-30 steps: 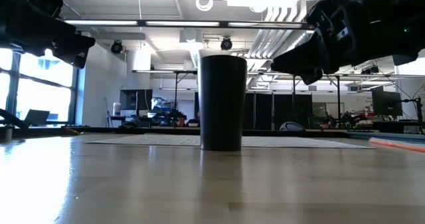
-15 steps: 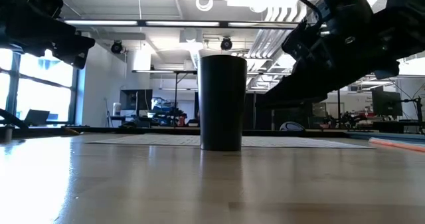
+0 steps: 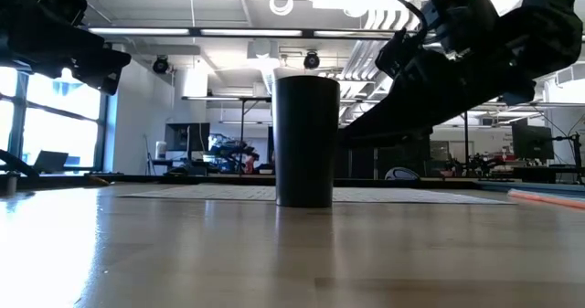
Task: Pick & Place Utensil
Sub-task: Put the black cup on the gray mat
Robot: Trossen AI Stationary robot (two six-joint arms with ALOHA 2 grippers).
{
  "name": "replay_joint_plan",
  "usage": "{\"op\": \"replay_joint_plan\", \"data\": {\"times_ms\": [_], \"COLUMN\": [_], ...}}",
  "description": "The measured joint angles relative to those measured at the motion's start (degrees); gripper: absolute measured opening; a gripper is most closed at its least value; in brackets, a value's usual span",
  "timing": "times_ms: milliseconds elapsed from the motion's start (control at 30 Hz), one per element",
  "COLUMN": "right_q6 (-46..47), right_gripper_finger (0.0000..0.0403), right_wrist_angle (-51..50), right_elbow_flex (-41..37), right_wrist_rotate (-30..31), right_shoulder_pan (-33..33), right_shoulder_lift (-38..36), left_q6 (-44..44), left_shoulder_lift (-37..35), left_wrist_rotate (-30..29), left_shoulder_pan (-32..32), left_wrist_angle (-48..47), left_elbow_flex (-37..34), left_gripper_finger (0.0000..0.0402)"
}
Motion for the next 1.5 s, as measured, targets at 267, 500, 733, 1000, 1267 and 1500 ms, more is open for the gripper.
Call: {"op": "replay_joint_plan", "data": {"times_ms": [267,500,733,1000,1267,1500], "right_q6": [-4.18,-7.14,-7.77,-6.72,-4.78,-2.21], "right_gripper_finger": [0.0398,0.0400,0.0398,0.0397,0.0377,0.0332], "right_wrist_angle": [3.85,4.26,4.27,4.65,4.86,5.67], "right_elbow_flex": [0.04,2.16,8.72,13.08,13.11,13.09], "right_wrist_rotate": [-3.90,-3.39,-3.88,-3.76,-2.56,-0.77], "right_shoulder_pan": [0.05,-0.37,-0.29,-0.22,-0.35,-0.37], "right_shoulder_lift": [0.00,1.91,9.18,10.14,10.14,10.14], "left_q6": [0.00,0.00,0.00,0.00,0.00,-0.01], "left_shoulder_lift": [-0.01,-0.01,-0.01,-0.01,-0.02,-0.01], "left_wrist_rotate": [-0.02,-0.02,-0.02,-0.02,0.00,0.00], "left_shoulder_pan": [0.01,0.01,0.01,0.02,0.01,0.01], "left_wrist_angle": [-0.04,-0.07,-0.11,-0.13,-0.11,-0.11], "left_elbow_flex": [0.00,0.00,0.00,-0.02,-0.02,-0.02], "left_gripper_finger": [0.0177,0.0177,0.0177,0.0177,0.0177,0.0177]}}
